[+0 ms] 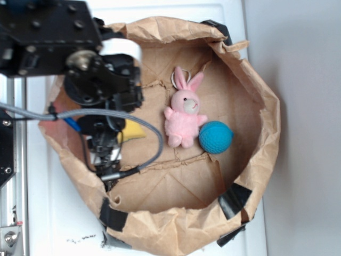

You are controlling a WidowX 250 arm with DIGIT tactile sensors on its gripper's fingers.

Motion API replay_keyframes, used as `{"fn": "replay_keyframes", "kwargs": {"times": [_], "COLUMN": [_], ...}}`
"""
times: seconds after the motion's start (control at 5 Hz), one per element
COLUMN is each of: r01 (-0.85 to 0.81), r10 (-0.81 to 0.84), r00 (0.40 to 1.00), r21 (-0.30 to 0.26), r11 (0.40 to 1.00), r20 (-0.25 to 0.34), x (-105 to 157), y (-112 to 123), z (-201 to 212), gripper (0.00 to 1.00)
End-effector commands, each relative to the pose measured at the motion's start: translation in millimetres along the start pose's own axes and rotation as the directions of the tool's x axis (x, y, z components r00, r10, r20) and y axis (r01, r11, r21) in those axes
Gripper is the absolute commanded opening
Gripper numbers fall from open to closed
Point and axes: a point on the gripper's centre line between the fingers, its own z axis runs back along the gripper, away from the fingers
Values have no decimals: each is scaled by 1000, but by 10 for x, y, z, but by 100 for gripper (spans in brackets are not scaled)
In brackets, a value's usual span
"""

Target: Grab the green sponge.

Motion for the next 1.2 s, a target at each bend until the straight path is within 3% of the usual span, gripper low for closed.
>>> {"fn": "replay_keyframes", "kwargs": {"times": [0.0,0.2,0.4,0.6,1.0], "r01": [-19,0,25,24,14], "r10": [18,-1,-28,-26,-12], "r00": [999,999,998,997,998], "r21": [20,47,45,32,-32], "r11": [1000,999,999,999,999], "r20": [37,32,63,66,66], "x": [224,191,147,144,156], "y": [-19,7,-3,-8,-73], "z": [-30,-316,-532,-533,-426], "gripper": [100,100,100,0,0]}}
